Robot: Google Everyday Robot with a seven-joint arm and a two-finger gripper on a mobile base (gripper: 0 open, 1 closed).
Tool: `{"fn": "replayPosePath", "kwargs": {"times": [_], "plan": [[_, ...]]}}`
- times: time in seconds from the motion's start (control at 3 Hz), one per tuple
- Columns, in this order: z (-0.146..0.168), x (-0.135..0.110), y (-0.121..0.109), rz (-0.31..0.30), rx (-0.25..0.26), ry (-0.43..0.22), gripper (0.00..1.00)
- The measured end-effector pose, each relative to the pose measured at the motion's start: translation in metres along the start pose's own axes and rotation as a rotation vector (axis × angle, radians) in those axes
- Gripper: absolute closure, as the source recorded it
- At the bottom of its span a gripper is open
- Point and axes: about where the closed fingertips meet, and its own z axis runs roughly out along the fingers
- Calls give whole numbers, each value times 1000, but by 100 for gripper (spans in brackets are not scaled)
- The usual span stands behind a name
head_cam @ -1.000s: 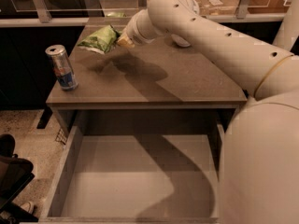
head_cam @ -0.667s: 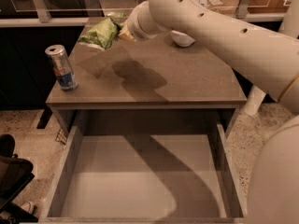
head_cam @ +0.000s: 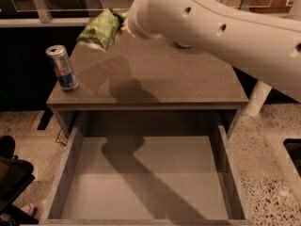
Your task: Place green jalapeno chip bag into top drawer
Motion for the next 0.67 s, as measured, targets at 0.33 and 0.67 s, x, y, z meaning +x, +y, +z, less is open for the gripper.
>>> {"fn": "replayPosePath", "kwargs": {"times": [0.33, 0.67], "plan": [[-43, 13, 27, -39, 36, 73, 100], [-77, 43, 58, 38, 50, 135, 100]]}}
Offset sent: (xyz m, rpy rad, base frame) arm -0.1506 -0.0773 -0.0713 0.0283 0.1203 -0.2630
